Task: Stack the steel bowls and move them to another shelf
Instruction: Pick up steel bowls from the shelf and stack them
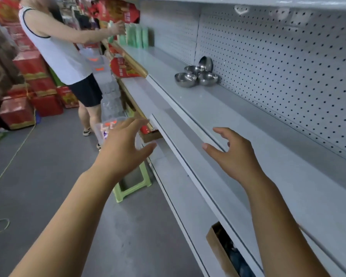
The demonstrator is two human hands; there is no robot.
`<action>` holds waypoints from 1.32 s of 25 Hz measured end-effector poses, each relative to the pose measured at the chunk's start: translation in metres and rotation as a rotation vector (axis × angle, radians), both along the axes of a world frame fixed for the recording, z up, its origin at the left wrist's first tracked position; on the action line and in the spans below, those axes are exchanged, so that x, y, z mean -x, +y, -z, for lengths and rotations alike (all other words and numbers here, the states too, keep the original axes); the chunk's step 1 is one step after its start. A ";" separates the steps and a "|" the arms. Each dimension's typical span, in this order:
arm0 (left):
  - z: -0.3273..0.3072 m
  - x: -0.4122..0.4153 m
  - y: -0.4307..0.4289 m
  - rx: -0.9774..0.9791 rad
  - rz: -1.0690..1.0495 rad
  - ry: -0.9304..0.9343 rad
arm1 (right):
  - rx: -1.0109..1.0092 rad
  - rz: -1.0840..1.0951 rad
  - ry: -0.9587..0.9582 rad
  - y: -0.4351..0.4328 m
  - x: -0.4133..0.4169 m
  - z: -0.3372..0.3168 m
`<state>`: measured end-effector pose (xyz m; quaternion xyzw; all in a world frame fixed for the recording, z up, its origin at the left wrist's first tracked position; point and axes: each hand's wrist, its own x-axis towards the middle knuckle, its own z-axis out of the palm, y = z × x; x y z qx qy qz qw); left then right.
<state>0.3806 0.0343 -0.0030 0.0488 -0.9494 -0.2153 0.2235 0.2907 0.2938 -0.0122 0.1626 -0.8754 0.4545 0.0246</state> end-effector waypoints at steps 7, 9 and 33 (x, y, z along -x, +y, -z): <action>0.004 0.090 -0.104 0.019 0.125 -0.049 | 0.030 0.139 -0.036 -0.086 0.050 0.002; 0.010 0.118 -0.116 0.030 0.155 -0.059 | 0.018 0.162 -0.047 -0.097 0.070 0.002; 0.054 0.526 -0.182 0.047 0.326 -0.238 | -0.046 0.410 -0.175 -0.146 0.464 0.034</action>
